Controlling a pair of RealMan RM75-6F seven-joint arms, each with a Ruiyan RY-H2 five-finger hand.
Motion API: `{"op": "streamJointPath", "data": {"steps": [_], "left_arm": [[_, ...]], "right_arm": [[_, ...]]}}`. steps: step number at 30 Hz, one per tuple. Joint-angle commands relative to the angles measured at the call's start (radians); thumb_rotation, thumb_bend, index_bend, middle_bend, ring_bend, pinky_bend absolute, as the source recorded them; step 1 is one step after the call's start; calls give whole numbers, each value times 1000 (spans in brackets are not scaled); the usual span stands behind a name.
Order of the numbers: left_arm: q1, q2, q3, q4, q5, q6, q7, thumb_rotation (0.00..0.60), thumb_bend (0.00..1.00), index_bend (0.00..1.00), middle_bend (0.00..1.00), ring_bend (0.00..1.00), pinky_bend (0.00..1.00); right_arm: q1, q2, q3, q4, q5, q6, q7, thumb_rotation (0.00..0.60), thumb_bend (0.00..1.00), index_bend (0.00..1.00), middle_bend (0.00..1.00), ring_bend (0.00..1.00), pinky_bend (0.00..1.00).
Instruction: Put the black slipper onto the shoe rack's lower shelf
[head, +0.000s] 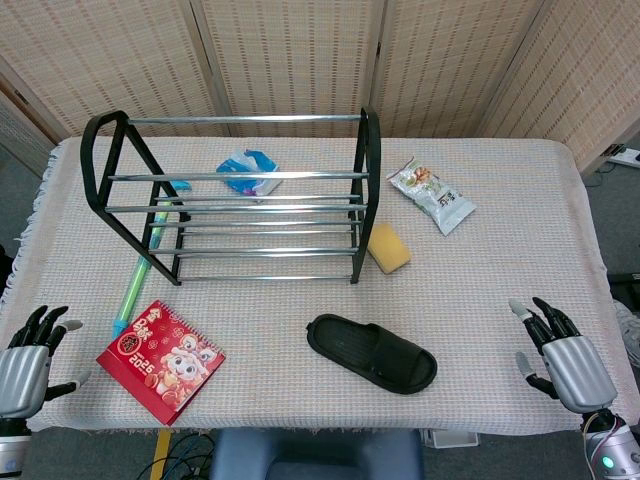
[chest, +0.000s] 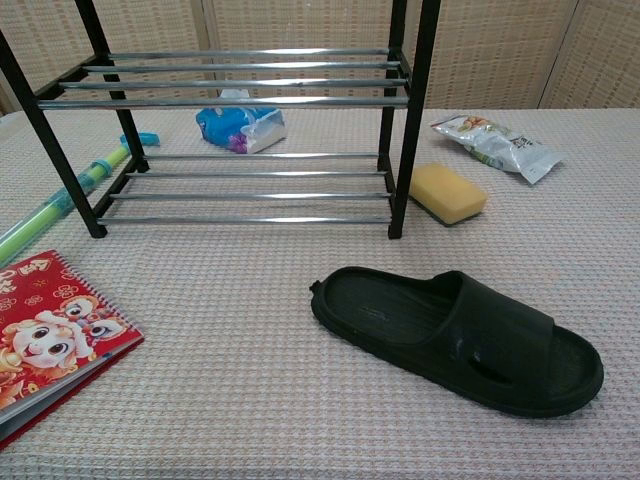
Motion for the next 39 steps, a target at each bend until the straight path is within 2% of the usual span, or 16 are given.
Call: {"op": "streamJointPath", "data": {"steps": [1, 15, 20, 26, 31, 39], "left_arm": [[3, 3, 2, -1, 7, 8, -2, 600, 150, 315, 178, 95, 256], [13, 28, 15, -22, 20, 12, -14, 600, 150, 315, 178, 95, 256], [19, 32, 24, -24, 32, 17, -16, 600, 150, 315, 178, 95, 257], [23, 37, 28, -22, 29, 13, -26, 600, 150, 315, 178, 95, 257], [24, 41, 33, -22, 37, 12, -31, 600, 150, 316, 178, 95, 257], [32, 54, 36, -23, 34, 15, -39, 600, 150, 320, 178, 95, 256]], "right_arm": [[1, 0, 0, 0, -2, -1, 2, 600, 492, 0, 196, 102, 153], [7, 2, -3, -27, -13, -11, -17, 600, 463, 0, 196, 102, 153], [27, 7, -17, -65, -7, -71, -40, 600, 179, 0, 206, 102, 153], [53, -29, -23, -95, 4, -139, -80, 600, 42, 0, 164, 102, 153], [93, -65, -14, -160, 43, -226, -106, 600, 0, 0, 106, 78, 153], [171, -146, 29, -220, 144, -360, -165, 600, 0, 0, 93, 60, 153]]}}
